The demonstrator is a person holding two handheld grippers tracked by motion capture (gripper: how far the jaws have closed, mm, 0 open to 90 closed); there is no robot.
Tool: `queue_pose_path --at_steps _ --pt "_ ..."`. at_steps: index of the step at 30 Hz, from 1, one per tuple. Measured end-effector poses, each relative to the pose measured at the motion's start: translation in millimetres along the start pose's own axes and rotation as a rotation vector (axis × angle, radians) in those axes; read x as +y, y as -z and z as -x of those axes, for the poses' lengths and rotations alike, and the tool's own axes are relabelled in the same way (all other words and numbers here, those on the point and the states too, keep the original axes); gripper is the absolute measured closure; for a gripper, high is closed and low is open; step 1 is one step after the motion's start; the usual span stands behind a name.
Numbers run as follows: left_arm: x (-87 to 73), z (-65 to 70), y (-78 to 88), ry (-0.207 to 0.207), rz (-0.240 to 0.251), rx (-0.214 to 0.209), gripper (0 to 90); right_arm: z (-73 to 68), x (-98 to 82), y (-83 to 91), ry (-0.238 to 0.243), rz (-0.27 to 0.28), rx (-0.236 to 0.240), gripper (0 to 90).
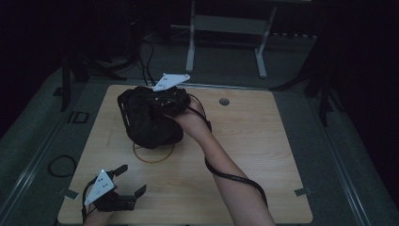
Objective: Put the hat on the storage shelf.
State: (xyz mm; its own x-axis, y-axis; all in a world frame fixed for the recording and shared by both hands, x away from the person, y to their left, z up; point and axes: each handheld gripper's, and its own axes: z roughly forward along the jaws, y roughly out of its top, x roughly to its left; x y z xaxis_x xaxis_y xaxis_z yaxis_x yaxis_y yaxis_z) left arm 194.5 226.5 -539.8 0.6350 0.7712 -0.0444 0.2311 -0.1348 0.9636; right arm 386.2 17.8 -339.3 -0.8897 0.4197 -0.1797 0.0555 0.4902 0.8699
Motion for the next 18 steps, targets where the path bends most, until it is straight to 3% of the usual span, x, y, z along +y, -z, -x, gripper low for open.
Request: queue_pose_path --at_steps 6,10,18 --pt "-1.2 2.4 -2.3 -0.003 -0.011 -0.013 2.6 0.8 -1.1 -3.0 -0.033 0.019 0.039 69.0" --pt "-1.1 2.9 -2.9 -0.005 -0.014 -0.015 2.5 3.1 -0.8 -2.5 -0.077 0.035 0.099 58.0" --pt "-1.0 4.0 -3.2 -0.012 -0.014 -0.016 2.5 -6.7 0.6 -7.7 -0.022 0.008 0.083 49.7"
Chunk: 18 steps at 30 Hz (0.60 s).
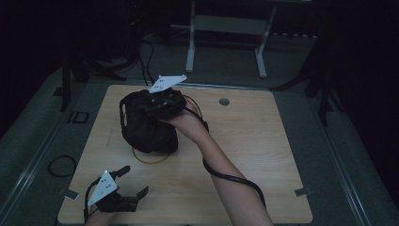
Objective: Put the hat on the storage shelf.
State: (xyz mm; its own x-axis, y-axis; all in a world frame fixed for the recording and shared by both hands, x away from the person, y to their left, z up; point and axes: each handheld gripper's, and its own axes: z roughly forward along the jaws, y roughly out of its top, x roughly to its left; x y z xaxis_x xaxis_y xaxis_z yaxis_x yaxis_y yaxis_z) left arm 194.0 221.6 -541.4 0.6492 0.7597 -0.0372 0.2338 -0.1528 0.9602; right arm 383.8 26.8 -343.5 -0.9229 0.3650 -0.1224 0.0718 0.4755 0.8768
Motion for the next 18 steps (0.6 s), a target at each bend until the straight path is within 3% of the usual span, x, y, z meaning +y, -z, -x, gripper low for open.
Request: queue_pose_path --at_steps 4,18 --pt "0.0 0.3 0.2 -0.001 0.004 0.000 2.6 -2.9 0.9 -0.6 0.024 -0.013 -0.021 45.2" --pt "-1.4 1.7 -1.3 0.002 -0.002 -0.006 2.5 5.1 -0.9 15.9 -0.025 0.046 -0.018 38.7"
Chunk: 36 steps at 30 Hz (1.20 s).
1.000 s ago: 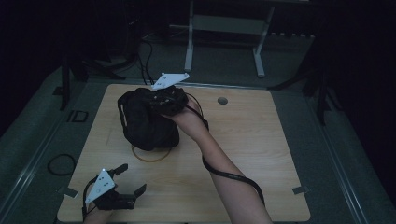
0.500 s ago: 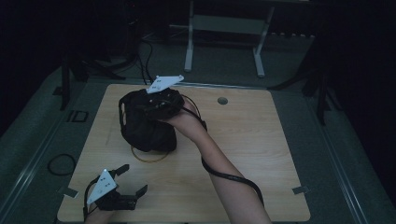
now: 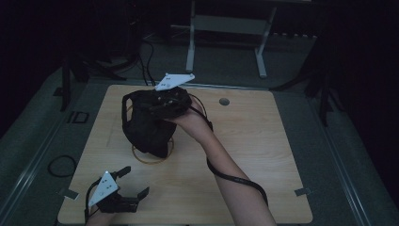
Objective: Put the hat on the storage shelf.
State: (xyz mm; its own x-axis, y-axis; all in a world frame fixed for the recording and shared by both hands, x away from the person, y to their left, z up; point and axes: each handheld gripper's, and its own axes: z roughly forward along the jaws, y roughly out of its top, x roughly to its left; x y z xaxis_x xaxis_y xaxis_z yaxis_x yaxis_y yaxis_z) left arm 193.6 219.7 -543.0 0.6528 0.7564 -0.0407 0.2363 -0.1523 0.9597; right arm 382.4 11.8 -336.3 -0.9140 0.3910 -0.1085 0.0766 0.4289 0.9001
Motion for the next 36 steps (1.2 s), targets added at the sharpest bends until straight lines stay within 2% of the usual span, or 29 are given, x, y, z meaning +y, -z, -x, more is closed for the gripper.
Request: queue_pose_path --at_steps 4,8,11,14,17,24,28,31,36 --pt "-0.2 1.2 -0.9 0.002 0.002 -0.001 2.5 3.2 -2.7 5.9 -0.026 0.012 0.002 35.1" --pt "-0.6 2.0 -1.1 0.000 0.002 -0.003 2.5 3.4 -8.7 11.1 -0.032 0.013 0.010 32.3" --pt "-0.9 2.2 -1.7 -0.005 -0.006 -0.007 2.5 3.4 -15.5 15.9 -0.042 0.013 -0.008 27.7" --pt "-1.1 3.1 -1.5 -0.002 -0.003 -0.008 2.5 6.6 -23.4 21.4 -0.070 0.036 0.015 20.2" --pt "-0.8 3.1 -1.1 0.001 -0.001 -0.007 2.5 9.8 -31.5 26.8 -0.082 0.042 0.030 19.9" --pt "-1.1 3.7 -1.0 0.000 0.002 -0.009 2.5 13.3 -51.9 39.6 -0.073 0.044 0.033 15.3" --pt "-2.1 4.0 -1.4 -0.002 -0.006 -0.006 2.5 15.3 -65.0 45.4 -0.055 0.054 0.010 14.0" --pt "-2.5 3.7 -1.8 0.002 -0.004 -0.005 2.6 16.7 -74.4 49.2 -0.047 0.041 -0.001 13.9" --pt "-4.0 3.6 -4.0 0.012 -0.007 -0.008 2.6 17.8 -89.3 56.9 -0.049 0.034 -0.014 13.7"
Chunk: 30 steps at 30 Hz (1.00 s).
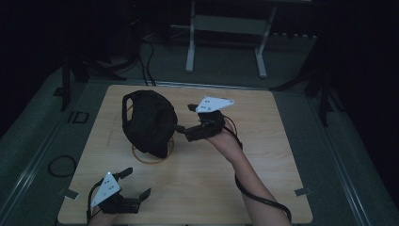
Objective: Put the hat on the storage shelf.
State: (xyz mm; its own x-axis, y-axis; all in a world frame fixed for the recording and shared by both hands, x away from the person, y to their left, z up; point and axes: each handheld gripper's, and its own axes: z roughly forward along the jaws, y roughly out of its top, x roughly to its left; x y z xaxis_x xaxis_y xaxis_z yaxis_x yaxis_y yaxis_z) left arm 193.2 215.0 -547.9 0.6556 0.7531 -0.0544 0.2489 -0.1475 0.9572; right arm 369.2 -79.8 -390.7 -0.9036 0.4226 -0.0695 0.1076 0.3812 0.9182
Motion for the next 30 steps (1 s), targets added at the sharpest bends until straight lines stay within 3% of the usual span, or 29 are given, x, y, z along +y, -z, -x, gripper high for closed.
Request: queue_pose_path --at_steps 7,8,12,30 --pt "-1.6 0.9 -1.5 -0.009 -0.007 0.004 2.6 1.5 -16.1 6.2 0.009 -0.007 0.005 13.7" --pt "-1.6 0.7 -1.6 -0.009 -0.007 0.006 2.5 1.6 -27.9 8.9 0.003 -0.023 0.002 13.3" --pt "-2.3 0.4 -1.9 -0.005 -0.008 0.011 2.6 0.3 -39.4 11.3 0.011 -0.038 -0.003 13.2" --pt "-4.4 -0.4 -4.4 -0.001 -0.019 0.007 2.5 -6.2 -111.7 25.4 -0.049 -0.056 0.031 13.3"
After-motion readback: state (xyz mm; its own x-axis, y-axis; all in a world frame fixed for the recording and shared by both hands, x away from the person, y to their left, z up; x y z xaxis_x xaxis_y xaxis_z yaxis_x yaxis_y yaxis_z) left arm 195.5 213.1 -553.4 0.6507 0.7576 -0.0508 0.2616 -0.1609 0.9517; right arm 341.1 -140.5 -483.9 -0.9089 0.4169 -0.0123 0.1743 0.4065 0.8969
